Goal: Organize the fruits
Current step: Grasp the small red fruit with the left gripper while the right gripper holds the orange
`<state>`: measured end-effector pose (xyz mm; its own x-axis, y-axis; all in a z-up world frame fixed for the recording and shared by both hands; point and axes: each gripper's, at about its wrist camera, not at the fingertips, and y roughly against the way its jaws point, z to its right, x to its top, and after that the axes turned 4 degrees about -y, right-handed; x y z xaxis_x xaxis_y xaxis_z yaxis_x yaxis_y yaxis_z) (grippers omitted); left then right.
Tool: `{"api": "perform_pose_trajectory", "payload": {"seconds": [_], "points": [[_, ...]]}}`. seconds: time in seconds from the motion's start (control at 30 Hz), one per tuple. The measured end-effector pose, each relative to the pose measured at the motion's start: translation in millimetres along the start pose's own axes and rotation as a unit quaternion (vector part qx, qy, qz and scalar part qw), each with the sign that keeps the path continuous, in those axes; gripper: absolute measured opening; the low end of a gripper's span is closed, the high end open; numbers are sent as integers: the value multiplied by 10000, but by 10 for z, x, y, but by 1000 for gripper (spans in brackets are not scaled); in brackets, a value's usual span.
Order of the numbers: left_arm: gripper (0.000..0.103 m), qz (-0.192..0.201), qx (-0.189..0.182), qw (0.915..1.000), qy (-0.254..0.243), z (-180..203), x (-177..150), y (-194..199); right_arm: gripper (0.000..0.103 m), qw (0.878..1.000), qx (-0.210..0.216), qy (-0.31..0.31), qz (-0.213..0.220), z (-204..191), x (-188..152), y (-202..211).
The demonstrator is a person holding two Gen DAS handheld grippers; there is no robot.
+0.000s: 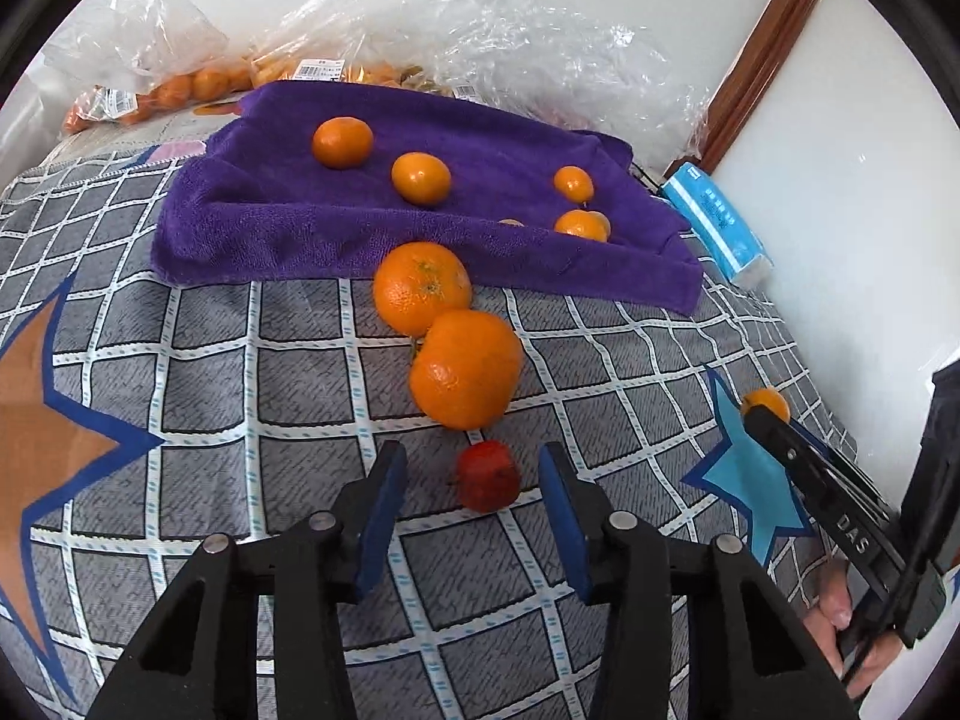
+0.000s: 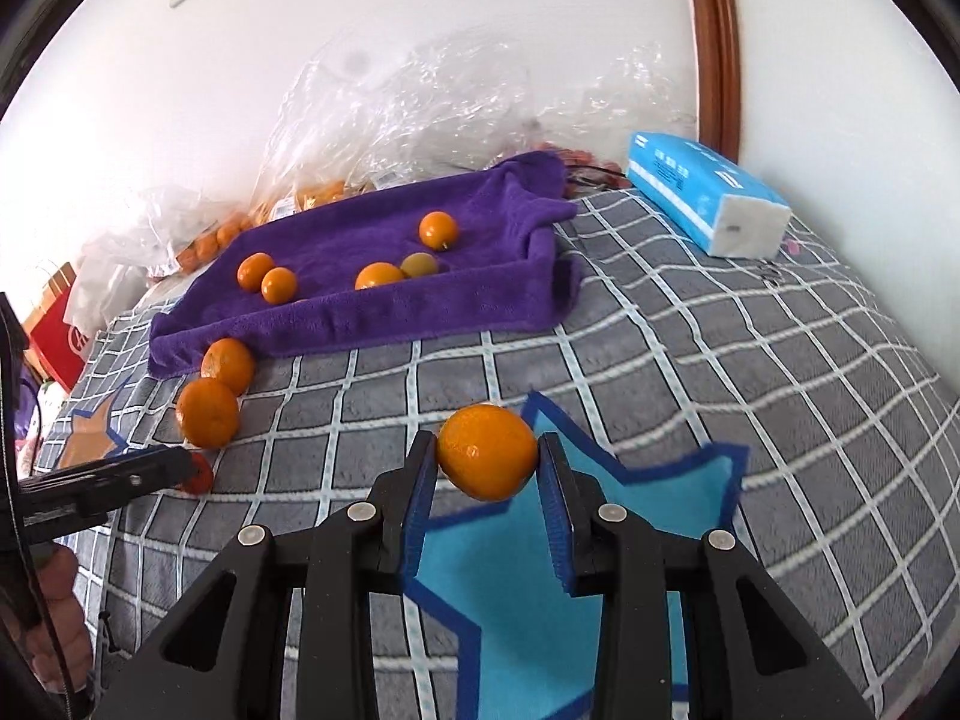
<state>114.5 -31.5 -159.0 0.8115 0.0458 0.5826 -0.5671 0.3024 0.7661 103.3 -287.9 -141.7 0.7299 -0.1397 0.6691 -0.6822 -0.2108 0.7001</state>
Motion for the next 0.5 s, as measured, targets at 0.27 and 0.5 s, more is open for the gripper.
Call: {"api": "perform_pose_trajectory", "payload": {"seconds": [0.27, 0.5], "points": [[24, 33, 349, 9993, -90, 120, -79, -14, 34, 10000, 21, -30, 16, 7, -59, 72], [24, 82, 225, 9997, 92, 53, -94, 87, 34, 10000, 69, -52, 48, -55, -47, 87]]}}
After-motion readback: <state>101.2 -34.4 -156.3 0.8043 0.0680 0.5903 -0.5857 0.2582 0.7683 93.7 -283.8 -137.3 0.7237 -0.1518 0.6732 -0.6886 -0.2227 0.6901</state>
